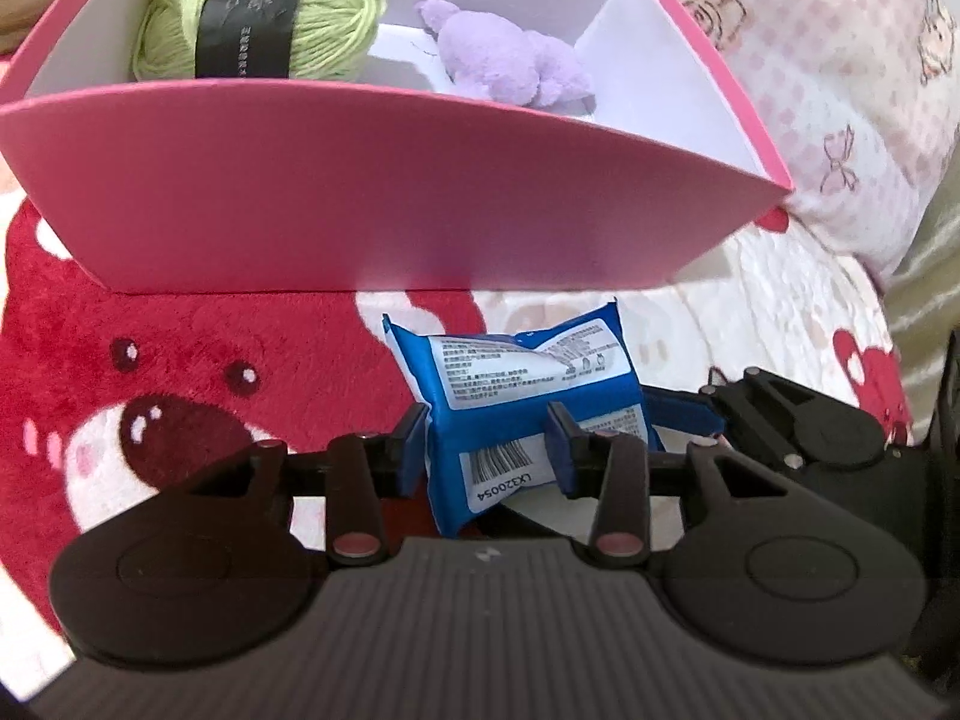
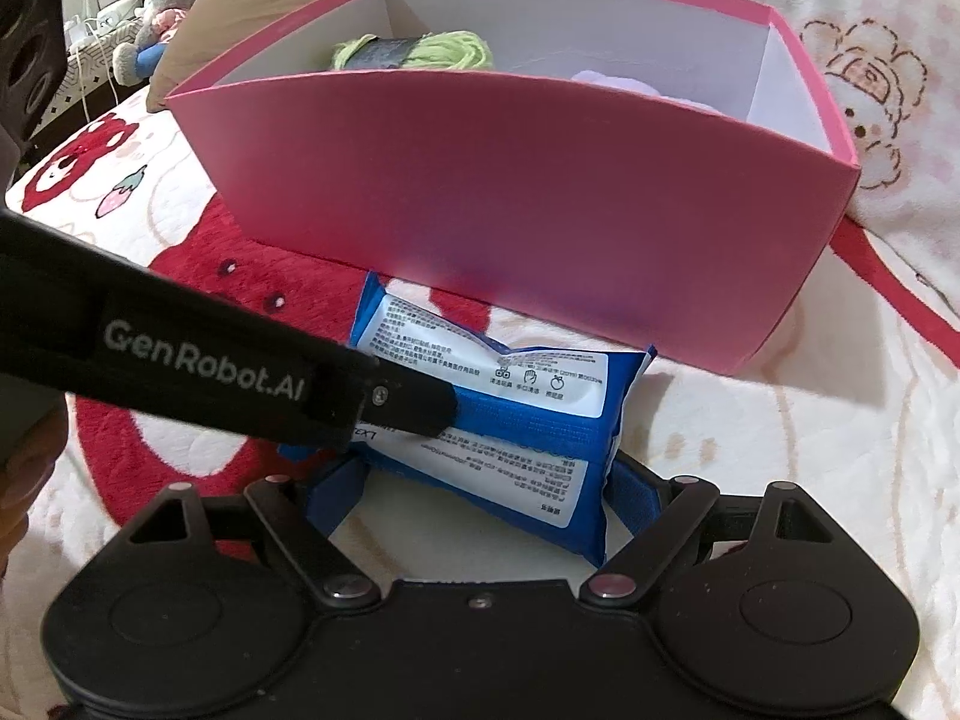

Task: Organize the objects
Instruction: 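Lift the blue wipes pack with the left tool over the pink box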

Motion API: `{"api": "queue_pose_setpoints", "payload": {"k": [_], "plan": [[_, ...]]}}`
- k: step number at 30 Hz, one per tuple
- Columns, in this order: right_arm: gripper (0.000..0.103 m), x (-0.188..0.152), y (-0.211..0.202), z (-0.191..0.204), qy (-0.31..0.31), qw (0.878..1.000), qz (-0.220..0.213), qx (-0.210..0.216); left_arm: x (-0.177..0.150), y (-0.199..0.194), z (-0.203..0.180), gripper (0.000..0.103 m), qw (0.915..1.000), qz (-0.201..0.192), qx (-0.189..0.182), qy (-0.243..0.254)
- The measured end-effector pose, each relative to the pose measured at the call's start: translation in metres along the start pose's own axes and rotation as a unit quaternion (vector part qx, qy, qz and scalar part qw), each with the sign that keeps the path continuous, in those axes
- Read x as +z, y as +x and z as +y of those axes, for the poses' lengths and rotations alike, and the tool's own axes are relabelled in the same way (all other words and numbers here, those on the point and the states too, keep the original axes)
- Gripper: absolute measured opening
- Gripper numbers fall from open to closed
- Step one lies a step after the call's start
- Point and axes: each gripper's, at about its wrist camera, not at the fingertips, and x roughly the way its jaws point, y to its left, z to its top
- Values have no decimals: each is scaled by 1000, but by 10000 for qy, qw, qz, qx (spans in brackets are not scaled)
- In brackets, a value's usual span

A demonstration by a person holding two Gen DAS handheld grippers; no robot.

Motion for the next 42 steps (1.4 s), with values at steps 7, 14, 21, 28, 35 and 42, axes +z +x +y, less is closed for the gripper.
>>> {"api": "queue_pose_setpoints", "payload": {"k": [7, 14, 21, 28, 35, 42], "plan": [[92, 1, -2, 1, 304, 9989, 165, 307, -5, -9, -10, 42, 9991, 98, 248, 343], [92, -1, -10, 8, 216, 9990, 261, 295, -7, -17, -5, 43, 9992, 256, 209, 204], [92, -2, -15, 19, 113, 9992, 211, 319, -8, -31, -6, 43, 9992, 241, 207, 227], [92, 1, -34, 26, -44, 9994, 50, 331, -8, -54, -7, 43, 9997, 166, 86, 179], [92, 4, -52, 36, -236, 9992, -105, 300, -10, -73, -13, 43, 9999, 44, 56, 121], [92, 9, -65, 37, -344, 9987, -270, 263, -5, -87, -13, 43, 9999, -43, -107, 5]]}}
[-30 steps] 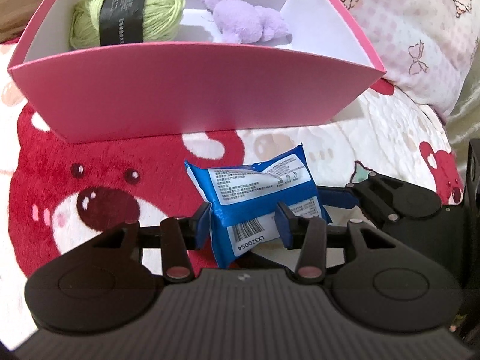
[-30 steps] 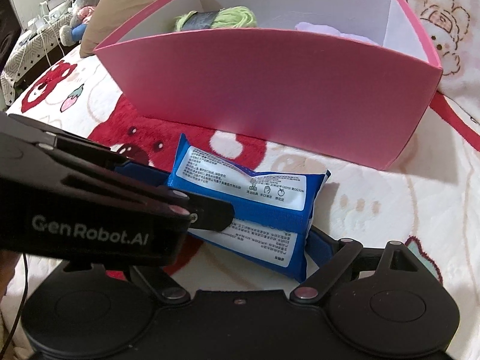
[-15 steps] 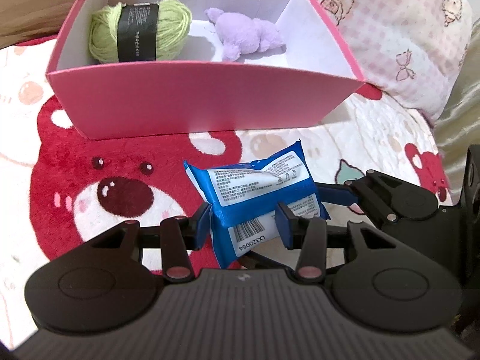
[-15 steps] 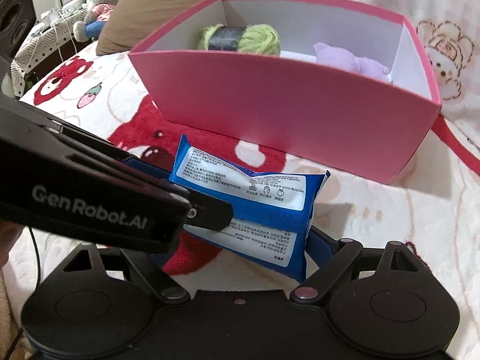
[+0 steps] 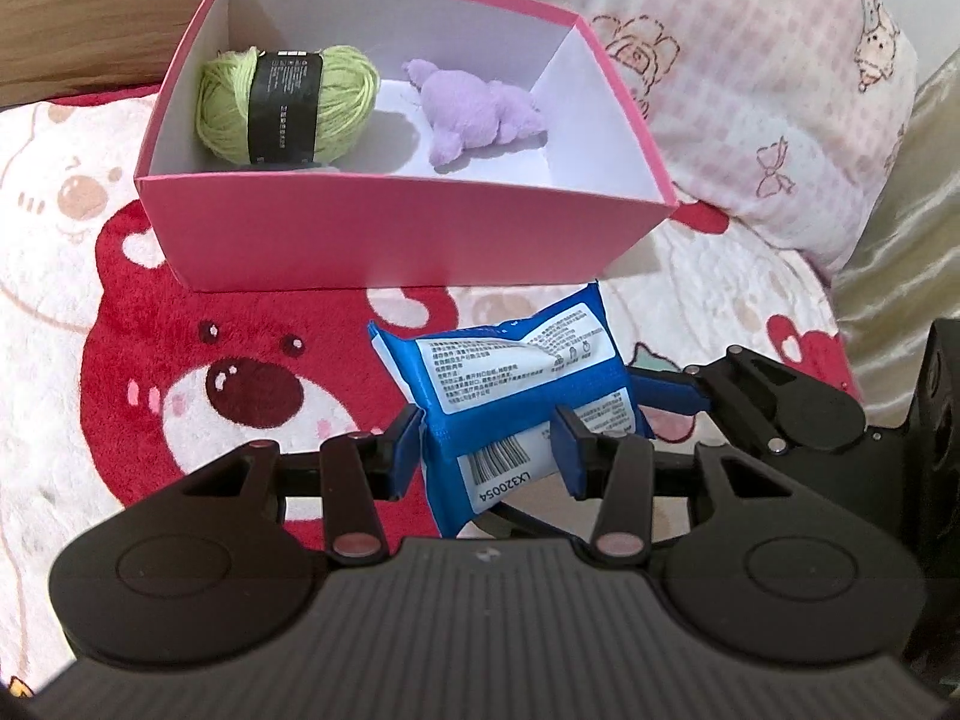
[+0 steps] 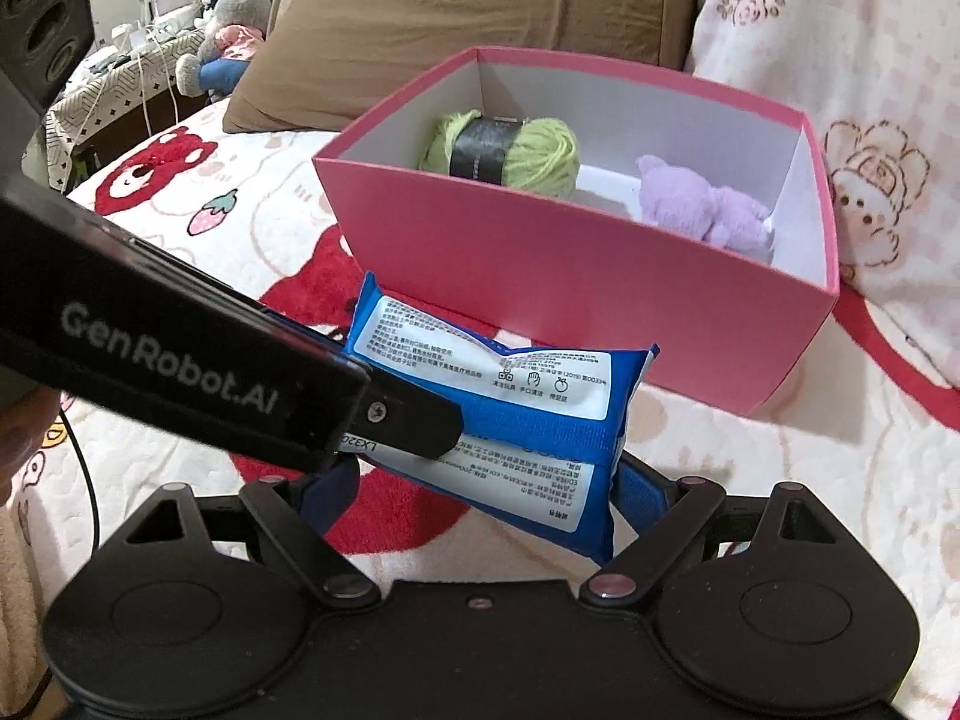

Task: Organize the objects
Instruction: 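Lift the blue wipes pack with the left tool over the pink box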

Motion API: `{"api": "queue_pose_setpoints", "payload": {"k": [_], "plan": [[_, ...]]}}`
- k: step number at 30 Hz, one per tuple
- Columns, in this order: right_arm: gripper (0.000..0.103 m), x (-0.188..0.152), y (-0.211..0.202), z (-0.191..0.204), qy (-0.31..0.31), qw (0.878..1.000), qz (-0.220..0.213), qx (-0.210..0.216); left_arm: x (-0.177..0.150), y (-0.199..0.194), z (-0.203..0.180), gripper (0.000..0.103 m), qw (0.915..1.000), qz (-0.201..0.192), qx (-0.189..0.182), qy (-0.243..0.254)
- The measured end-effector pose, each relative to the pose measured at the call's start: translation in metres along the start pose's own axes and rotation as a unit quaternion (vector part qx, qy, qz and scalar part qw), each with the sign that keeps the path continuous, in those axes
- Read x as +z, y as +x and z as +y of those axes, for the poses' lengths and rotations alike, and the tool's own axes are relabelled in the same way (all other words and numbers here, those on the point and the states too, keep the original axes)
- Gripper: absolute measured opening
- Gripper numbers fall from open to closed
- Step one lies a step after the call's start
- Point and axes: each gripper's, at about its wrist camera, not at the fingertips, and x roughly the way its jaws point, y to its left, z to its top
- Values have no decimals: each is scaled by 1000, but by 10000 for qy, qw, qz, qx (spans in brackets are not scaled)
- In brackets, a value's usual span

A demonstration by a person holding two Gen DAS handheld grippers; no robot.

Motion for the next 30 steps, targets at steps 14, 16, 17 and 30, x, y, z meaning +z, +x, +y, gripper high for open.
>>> {"api": "queue_pose_setpoints", "payload": {"k": [14, 16, 17, 30], "plan": [[92, 5, -21, 2, -92, 9998, -194, 40, 4, -18, -1, 43, 9999, -131, -86, -36], [92, 6, -24, 3, -126, 9997, -217, 39, 6, -23, -2, 43, 9998, -174, -104, -11], [92, 6, -27, 4, -146, 9996, -232, 41, 7, -26, -3, 43, 9997, -204, -111, 0], [92, 25, -59, 5, -288, 9986, -430, 81, 25, -52, -17, 43, 9992, -353, -154, 136]]}}
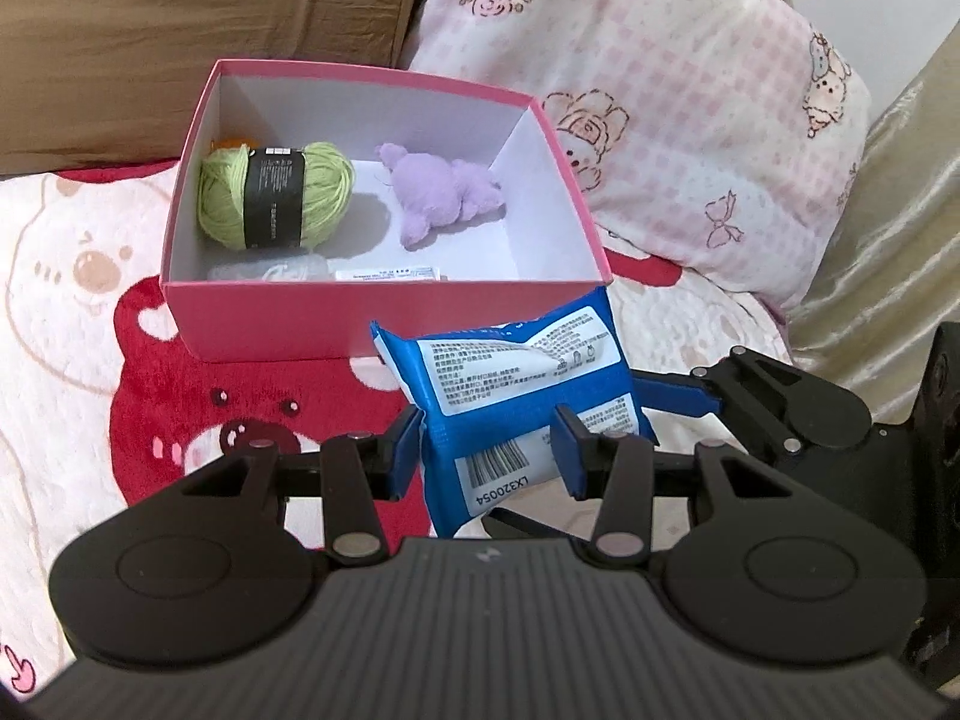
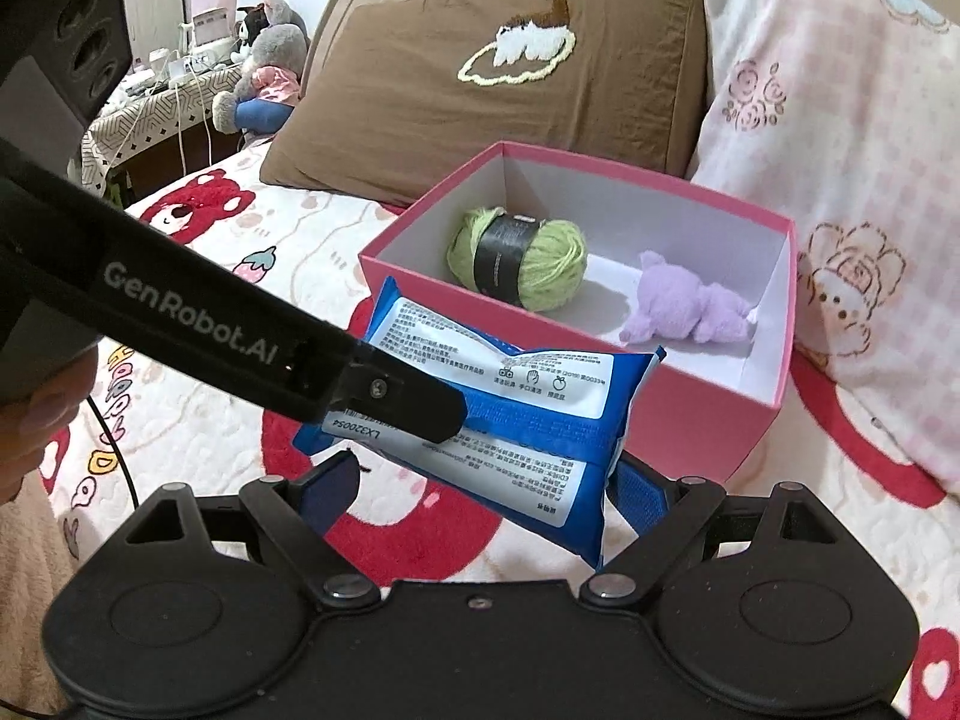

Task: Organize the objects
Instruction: 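Lift the blue wipes pack with the left tool over the pink box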

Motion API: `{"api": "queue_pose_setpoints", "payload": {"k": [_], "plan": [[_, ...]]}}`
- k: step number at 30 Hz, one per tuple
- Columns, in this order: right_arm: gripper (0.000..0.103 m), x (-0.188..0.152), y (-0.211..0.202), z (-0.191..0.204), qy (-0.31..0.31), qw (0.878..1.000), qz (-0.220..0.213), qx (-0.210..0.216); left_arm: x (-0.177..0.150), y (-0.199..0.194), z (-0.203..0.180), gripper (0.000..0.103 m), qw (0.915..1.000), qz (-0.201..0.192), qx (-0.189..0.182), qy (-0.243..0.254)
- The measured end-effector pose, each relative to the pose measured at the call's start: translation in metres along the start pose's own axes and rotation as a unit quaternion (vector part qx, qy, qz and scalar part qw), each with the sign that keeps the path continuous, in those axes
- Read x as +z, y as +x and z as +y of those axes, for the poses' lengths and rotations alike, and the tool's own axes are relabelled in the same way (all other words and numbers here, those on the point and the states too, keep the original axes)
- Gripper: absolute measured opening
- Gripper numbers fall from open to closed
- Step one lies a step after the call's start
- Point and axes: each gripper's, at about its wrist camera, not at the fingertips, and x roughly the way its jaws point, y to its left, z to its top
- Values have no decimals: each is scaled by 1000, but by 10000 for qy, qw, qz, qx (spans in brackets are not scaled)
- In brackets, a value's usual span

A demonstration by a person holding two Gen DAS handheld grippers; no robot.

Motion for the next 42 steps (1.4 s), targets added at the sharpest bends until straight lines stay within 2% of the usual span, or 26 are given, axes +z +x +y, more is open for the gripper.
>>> {"api": "queue_pose_setpoints", "payload": {"k": [5, 12, 15, 18, 22, 27, 29, 35, 42], "plan": [[92, 18, -4, -4, -24, 10000, 60, -65, 14, -3, -4, 43, 9999, 14, 41, 115], [92, 46, -13, -23, 80, 10000, -56, 7, 56, -5, -12, 43, 9999, 85, 61, 72], [92, 61, -14, -36, 157, 9998, -97, 85, 74, -6, -18, 43, 9998, 13, 149, 144], [92, 77, -14, -50, 269, 9993, -131, 203, 90, -2, -16, 44, 10000, 3, 49, -39], [91, 93, -10, -67, 296, 9991, -235, 187, 105, 8, -16, 44, 9995, -266, 91, -125], [86, 107, 2, -83, 207, 9996, -189, 29, 117, 28, -9, 44, 9985, -367, 41, -399], [77, 110, 8, -92, 233, 9996, -143, 10, 121, 38, -4, 44, 9981, -384, 50, -485], [64, 115, 37, -111, 241, 9995, 83, -181, 129, 74, 17, 44, 9964, -336, 15, -772], [58, 110, 78, -116, 155, 9987, 418, -262, 121, 107, 45, 44, 9958, -153, -42, -902]]}}
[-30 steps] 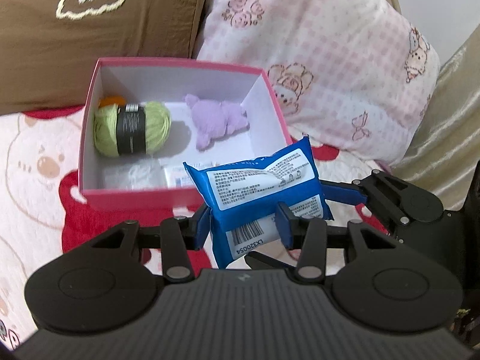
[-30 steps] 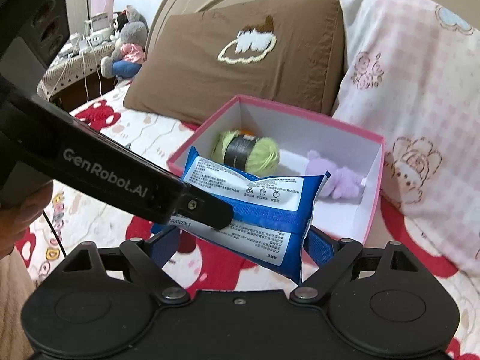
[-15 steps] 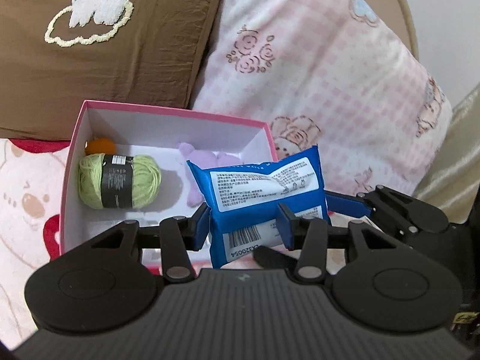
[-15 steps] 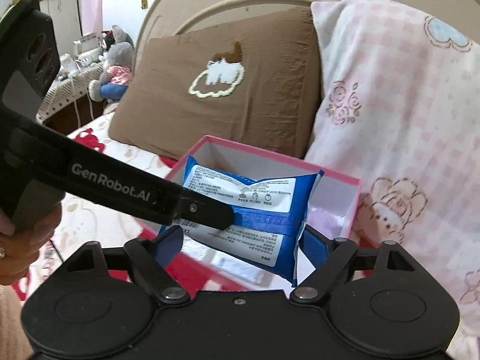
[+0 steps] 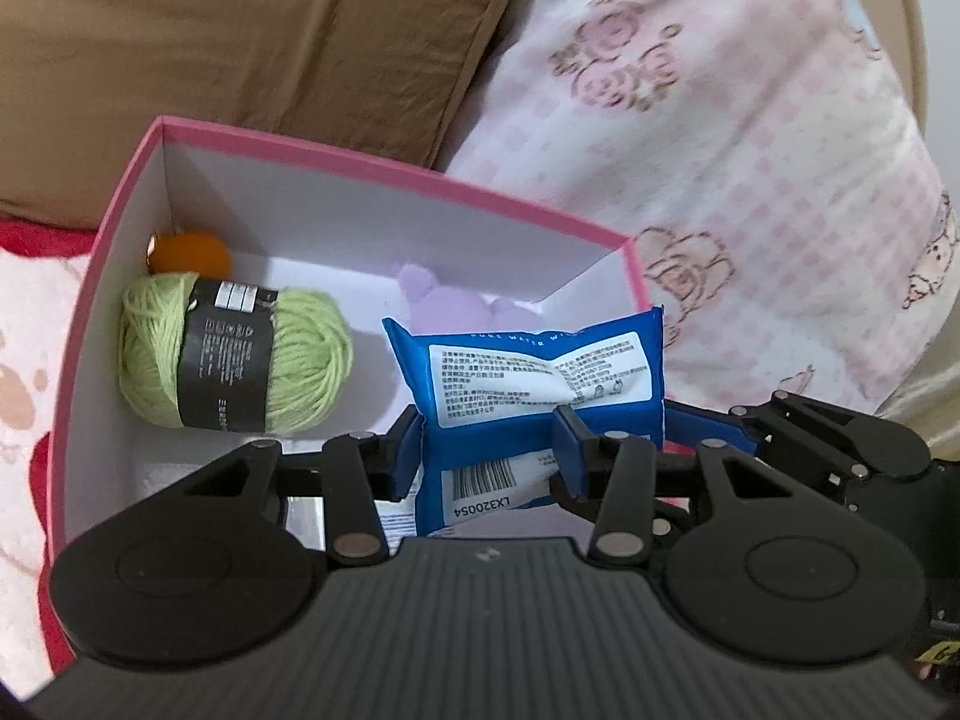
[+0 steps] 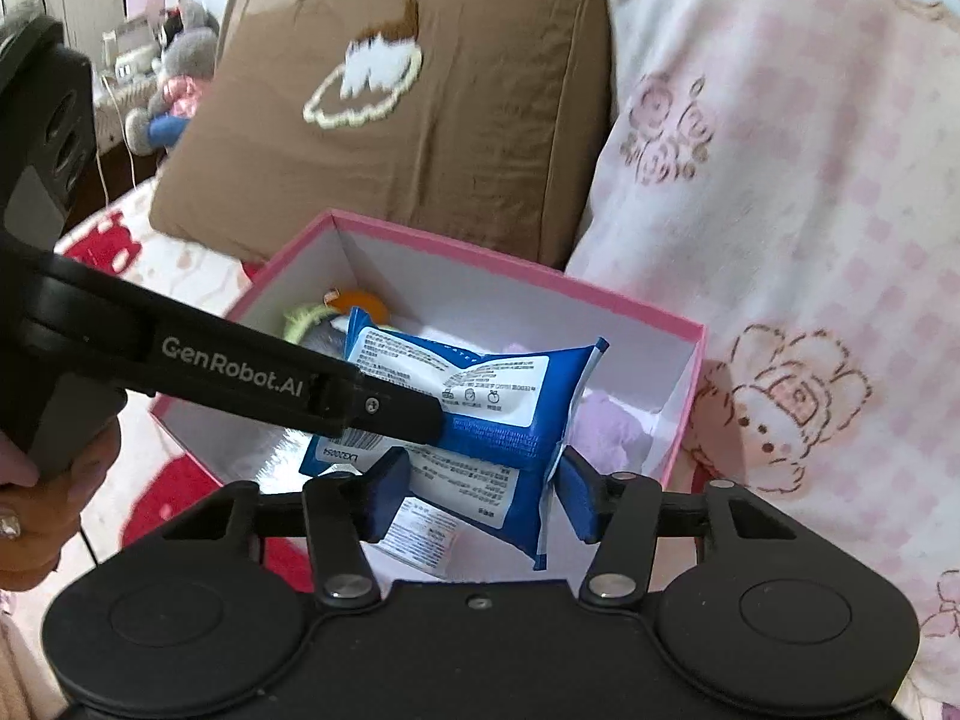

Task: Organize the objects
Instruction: 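Lift the blue wipes pack with the left tool over the pink box, then lower the wipes pack into the box and open the left tool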

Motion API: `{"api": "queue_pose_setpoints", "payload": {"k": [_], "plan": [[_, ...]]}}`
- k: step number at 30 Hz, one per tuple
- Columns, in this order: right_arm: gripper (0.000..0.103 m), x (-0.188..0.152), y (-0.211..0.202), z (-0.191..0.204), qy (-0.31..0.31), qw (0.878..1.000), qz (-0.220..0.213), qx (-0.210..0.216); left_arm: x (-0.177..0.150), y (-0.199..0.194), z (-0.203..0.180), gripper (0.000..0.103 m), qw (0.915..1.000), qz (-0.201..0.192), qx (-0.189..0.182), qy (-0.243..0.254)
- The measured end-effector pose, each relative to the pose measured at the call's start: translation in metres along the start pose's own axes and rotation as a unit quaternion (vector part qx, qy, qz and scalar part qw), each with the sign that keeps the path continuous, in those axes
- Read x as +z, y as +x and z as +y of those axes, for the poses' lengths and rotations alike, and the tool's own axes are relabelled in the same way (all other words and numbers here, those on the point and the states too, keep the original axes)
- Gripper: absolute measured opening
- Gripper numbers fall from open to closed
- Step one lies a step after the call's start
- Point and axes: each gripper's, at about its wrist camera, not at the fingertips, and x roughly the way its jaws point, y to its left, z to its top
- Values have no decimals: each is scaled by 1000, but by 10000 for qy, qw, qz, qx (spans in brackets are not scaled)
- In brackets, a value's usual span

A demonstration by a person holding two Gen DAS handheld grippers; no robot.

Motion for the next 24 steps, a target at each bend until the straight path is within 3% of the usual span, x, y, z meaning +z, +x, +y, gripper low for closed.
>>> {"api": "queue_pose_setpoints", "payload": {"k": [11, 15, 19, 21, 24], "plan": [[58, -10, 52, 8, 38, 9984, 542, -135, -4, 39, 33, 44, 9988, 424, 89, -207], [58, -11, 67, 18, -131, 9965, 784, -256, -5, 37, 39, 38, 9978, 536, 232, -329], [56, -15, 72, 13, 74, 9965, 834, -40, -6, 38, 42, 36, 9974, 545, 326, -349], [55, -16, 77, 7, 221, 9959, 876, 12, -8, 41, 44, 36, 9972, 522, 394, -349], [43, -16, 80, -3, 535, 9942, 934, 80, -10, 42, 42, 35, 9977, 415, 460, -274]]}}
